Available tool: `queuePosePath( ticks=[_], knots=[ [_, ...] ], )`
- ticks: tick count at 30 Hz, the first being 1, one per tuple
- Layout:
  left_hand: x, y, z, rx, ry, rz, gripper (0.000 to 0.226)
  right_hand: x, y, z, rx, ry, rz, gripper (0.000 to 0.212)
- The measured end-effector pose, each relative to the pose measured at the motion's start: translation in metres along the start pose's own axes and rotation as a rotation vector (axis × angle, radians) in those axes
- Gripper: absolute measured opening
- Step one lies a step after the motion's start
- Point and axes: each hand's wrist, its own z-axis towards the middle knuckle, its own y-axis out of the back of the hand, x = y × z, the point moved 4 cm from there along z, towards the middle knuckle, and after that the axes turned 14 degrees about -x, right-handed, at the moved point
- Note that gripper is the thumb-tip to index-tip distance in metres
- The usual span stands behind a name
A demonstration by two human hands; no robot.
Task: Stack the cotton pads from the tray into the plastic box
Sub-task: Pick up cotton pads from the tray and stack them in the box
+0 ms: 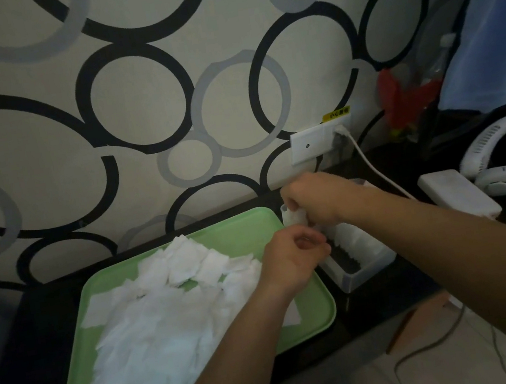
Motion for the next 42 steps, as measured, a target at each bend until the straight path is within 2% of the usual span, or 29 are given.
queuePosePath(
  ticks=[8,12,16,18,22,25,29,32,35,39,42],
  knots=[
    [0.0,0.002,-0.002,0.03,0.021,-0.026,0.01,-0.021,-0.002,-0.005,-0.034,-0.183,0.314,0.014],
    [-0.008,0.016,-0.005,0.029,0.07,-0.101,0.01,-0.02,0.002,-0.013,-0.052,-0.215,0.393,0.018],
    [-0.01,0.059,-0.007,-0.102,0.121,-0.175,0.009,-0.008,0.021,-0.016,-0.185,-0.294,0.377,0.022],
    [-0.004,0.084,-0.009,-0.199,0.14,-0.189,0.009,0.016,0.031,-0.016,-0.258,-0.274,0.465,0.02],
    [0.011,0.126,-0.015,-0.358,0.171,-0.211,0.008,0.08,0.01,-0.009,-0.121,-0.177,0.575,0.023],
    [0.019,0.147,-0.02,-0.426,0.168,-0.211,0.008,0.107,-0.03,-0.001,-0.003,-0.203,0.562,0.024],
    [0.025,0.16,-0.024,-0.43,0.157,-0.207,0.009,0.105,-0.05,0.004,0.006,-0.241,0.505,0.037],
    [0.028,0.169,-0.025,-0.426,0.151,-0.201,0.01,0.1,-0.052,0.009,0.012,-0.277,0.607,0.027],
    [0.029,0.175,-0.027,-0.423,0.138,-0.182,0.011,0.099,-0.054,0.014,-0.037,-0.286,0.623,0.01],
    [0.03,0.184,-0.028,-0.444,0.114,-0.165,0.009,0.097,-0.043,0.013,-0.145,-0.335,0.653,0.015],
    [0.029,0.189,-0.028,-0.459,0.059,-0.102,0.008,0.095,-0.021,0.008,-0.273,-0.345,0.837,0.01]
  ],
)
